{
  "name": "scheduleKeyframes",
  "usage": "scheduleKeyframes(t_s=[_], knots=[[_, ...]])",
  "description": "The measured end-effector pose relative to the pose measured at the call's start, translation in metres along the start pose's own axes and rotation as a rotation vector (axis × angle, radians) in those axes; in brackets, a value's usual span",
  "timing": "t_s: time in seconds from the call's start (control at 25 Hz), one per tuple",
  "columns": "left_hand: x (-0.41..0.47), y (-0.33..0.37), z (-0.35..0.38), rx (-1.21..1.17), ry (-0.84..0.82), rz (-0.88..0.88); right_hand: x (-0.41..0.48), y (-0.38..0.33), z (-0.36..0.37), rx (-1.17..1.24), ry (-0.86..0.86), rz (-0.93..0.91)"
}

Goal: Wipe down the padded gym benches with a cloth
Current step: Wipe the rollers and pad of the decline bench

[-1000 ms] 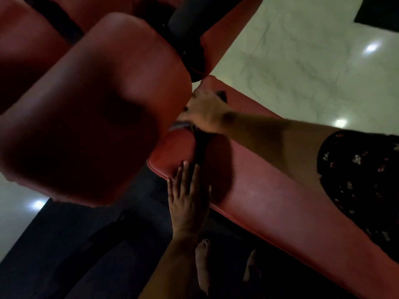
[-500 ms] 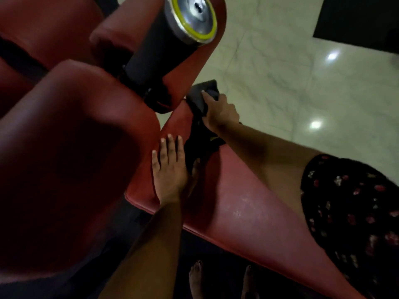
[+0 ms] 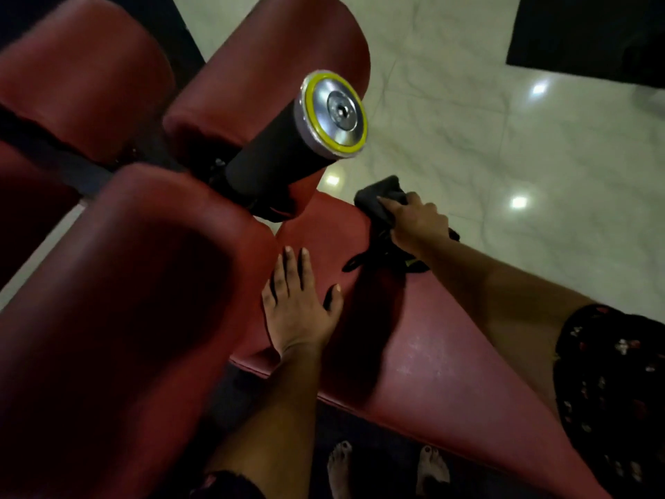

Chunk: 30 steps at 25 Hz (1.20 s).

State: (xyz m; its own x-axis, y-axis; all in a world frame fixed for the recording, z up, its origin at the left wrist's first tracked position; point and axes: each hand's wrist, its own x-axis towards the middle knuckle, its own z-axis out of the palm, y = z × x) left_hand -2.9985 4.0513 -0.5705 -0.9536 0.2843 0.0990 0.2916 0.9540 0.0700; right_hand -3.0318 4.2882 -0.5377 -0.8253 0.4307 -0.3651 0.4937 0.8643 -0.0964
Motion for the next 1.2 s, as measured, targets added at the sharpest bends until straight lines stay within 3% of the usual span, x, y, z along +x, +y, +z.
scheduleKeyframes(t_s=[0.12,0.24,0.32,0.44,0.56,0.68,0.76,0.84,1.0,1.2], knots=[[0.0,0.0,0.001,0.014,0.018,0.012,0.004,-0.009,-0.015,-0.051,-0.023,0.108],[0.001,-0.002,0.004,0.041,0.08,0.056,0.006,-0.029,-0.016,0.143,0.037,-0.03],[0.0,-0.002,0.005,0.018,0.087,0.196,-0.003,-0.025,-0.008,0.175,0.06,-0.134],[-0.004,-0.004,0.003,-0.022,0.03,0.389,-0.016,0.016,0.008,0.129,0.088,-0.041],[-0.001,-0.003,0.002,-0.038,-0.017,0.347,-0.03,0.054,0.021,0.149,0.047,0.189],[-0.001,-0.005,0.005,-0.032,-0.037,0.337,-0.025,0.04,0.019,0.114,0.001,0.343],[0.001,-0.004,0.005,-0.04,-0.037,0.337,-0.019,0.015,0.012,0.153,0.025,0.318],[-0.002,-0.005,0.005,-0.038,-0.033,0.332,-0.018,0.0,0.015,0.119,0.101,0.176],[-0.002,-0.005,0.006,-0.015,-0.05,0.338,-0.029,0.029,0.027,0.025,0.144,0.036],[-0.001,-0.004,0.005,-0.005,-0.055,0.331,-0.066,0.115,0.053,0.033,0.105,0.267]])
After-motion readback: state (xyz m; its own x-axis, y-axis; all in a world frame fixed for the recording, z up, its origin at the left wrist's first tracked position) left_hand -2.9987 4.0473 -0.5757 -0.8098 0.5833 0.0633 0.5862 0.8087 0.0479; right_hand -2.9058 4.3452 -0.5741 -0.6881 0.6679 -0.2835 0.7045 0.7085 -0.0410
